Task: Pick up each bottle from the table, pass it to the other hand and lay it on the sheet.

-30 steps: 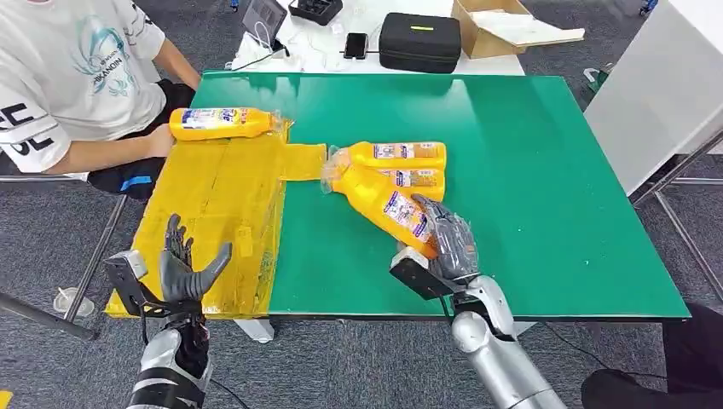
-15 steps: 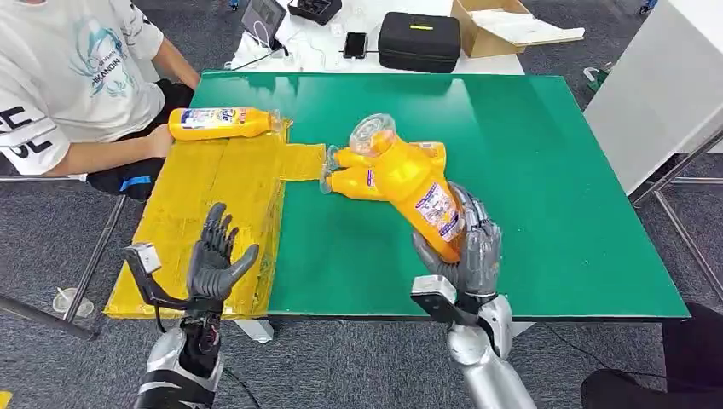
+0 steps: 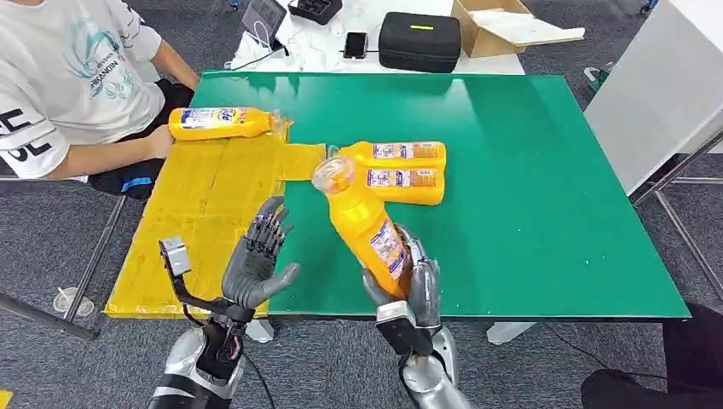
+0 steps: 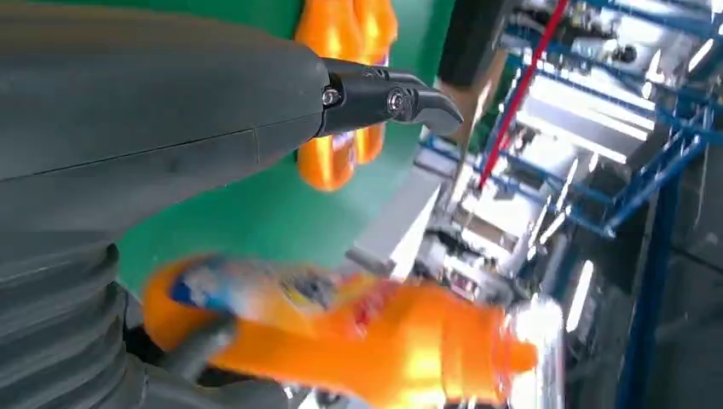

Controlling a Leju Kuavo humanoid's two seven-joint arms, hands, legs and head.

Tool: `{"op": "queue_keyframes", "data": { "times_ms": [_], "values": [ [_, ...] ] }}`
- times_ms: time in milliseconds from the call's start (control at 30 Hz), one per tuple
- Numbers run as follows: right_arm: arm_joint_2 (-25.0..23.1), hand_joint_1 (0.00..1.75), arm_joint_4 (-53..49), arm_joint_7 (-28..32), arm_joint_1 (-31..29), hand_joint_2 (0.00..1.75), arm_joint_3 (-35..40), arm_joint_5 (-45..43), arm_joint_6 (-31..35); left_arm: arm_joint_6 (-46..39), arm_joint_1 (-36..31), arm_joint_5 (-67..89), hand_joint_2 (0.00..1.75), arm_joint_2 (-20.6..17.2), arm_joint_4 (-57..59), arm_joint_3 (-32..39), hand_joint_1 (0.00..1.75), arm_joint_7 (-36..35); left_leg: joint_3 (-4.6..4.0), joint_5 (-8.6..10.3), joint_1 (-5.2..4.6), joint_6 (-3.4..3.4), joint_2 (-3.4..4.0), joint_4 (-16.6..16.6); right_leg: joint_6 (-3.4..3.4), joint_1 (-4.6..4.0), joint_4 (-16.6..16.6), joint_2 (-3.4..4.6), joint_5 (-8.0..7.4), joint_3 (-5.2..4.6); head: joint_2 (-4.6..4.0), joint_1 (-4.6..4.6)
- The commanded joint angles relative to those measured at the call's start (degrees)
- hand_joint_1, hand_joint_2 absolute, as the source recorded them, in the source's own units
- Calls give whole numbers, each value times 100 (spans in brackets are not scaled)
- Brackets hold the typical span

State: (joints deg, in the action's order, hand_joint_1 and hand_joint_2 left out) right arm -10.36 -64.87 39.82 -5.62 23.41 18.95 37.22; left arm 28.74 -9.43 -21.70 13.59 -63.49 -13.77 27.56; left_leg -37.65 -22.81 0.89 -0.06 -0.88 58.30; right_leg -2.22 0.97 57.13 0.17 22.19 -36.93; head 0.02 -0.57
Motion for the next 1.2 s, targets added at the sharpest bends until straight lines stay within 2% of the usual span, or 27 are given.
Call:
{"op": "queue_keyframes", "data": {
  "times_ms": [33, 200, 267, 300, 333, 400, 500, 633, 700, 833, 867, 900, 1133, 1167, 1200],
  "values": [
    [-5, 175, 743, 18, -269, 175, 437, -175, -65, 95, -190, -83, 175, -272, 304, -311, 0, -49, 27, -8, 1, 4, 15, -5, 8, -4, -9, 8, 3, 26, -2, 0],
    [-57, 175, 893, 18, -268, 175, 683, -295, -231, 254, -166, -174, 175, -323, 327, -462, 0, -115, 33, -11, -1, 3, 14, -6, 10, -3, -9, 7, 6, 34, -2, 2],
    [-124, 175, 1060, 18, -366, 175, 904, -241, -162, 218, -224, -127, 175, -318, 392, -525, 0, -98, 62, -23, 3, 4, 27, -7, 18, -9, -11, 15, 14, 61, -2, 0],
    [-153, 175, 1160, 18, -439, 175, 1034, -212, -109, 213, -266, -113, 175, -317, 447, -563, 0, -99, 24, -8, -1, 1, 16, -5, 9, -3, -6, 10, 3, 23, -2, 2],
    [-183, 175, 1305, 18, -531, 175, 1184, -144, -43, 204, -308, -109, 175, -317, 509, -596, 0, -102, 40, -15, 2, 1, 20, -5, 13, -6, -7, 12, 8, 38, -2, 0],
    [-281, 175, 1598, 18, -689, 175, 1370, 6, 60, 251, -389, -127, 175, -311, 630, -648, 0, -108, 14, -4, 0, 1, 11, -5, 6, -2, -6, 7, 0, 14, -2, 2],
    [-435, 175, 2028, 18, -855, 175, 1590, 145, 90, 323, -482, -188, 175, -283, 781, -716, 0, -129, 41, -12, 3, 3, 22, -6, 12, -7, -9, 14, 5, 36, -2, 0],
    [-555, 175, 2582, 18, -971, 175, 1793, 350, 10, 359, -544, -265, 175, -272, 922, -774, 0, -173, 26, -4, -1, 2, 11, -7, 7, -2, -7, 5, 2, 22, -2, 0],
    [-608, 175, 2756, 18, -978, 175, 1836, 377, -27, 342, -568, -286, 175, -271, 983, -787, 0, -168, 54, -15, 5, 5, 16, -8, 13, -9, -15, 5, 10, 54, -2, 2],
    [-605, 175, 2788, 18, -962, 175, 1867, 398, -2, 346, -574, -298, 175, -275, 1001, -787, 0, -170, 22, -3, -1, 2, -2, -5, 7, -1, -5, -9, 7, 22, -2, 0],
    [-605, 175, 2788, 18, -962, 175, 1867, 398, -2, 346, -574, -298, 175, -275, 1001, -787, 0, -170, 59, -19, 4, 5, 2, -4, 16, -10, -9, -12, 20, 61, -2, 2],
    [-613, 175, 2855, 18, -977, 175, 1878, 422, 11, 349, -581, -311, 175, -277, 1017, -789, 0, -175, 27, -7, 1, 2, 1, -4, 8, -4, -6, -8, 9, 29, -2, 0],
    [-691, 175, 3209, 18, -1036, 175, 1860, 470, -99, 491, -570, -442, 175, -257, 1008, -775, 0, -119, 21, -4, -2, 2, 0, -3, 7, -1, -3, -7, 7, 18, -2, 0],
    [-707, 175, 3229, 18, -1033, 175, 1835, 455, -102, 477, -558, -449, 175, -260, 985, -761, 21, -115, 26, -7, 2, 2, 1, -2, 9, -6, -5, -7, 8, 25, -2, 2],
    [-716, 175, 3263, 18, -1040, 175, 1816, 462, -91, 457, -523, -479, 175, -247, 926, -732, 175, -116, 28, -8, 3, 2, 1, -2, 9, -6, -5, -8, 9, 27, -2, 0]
  ]
}}
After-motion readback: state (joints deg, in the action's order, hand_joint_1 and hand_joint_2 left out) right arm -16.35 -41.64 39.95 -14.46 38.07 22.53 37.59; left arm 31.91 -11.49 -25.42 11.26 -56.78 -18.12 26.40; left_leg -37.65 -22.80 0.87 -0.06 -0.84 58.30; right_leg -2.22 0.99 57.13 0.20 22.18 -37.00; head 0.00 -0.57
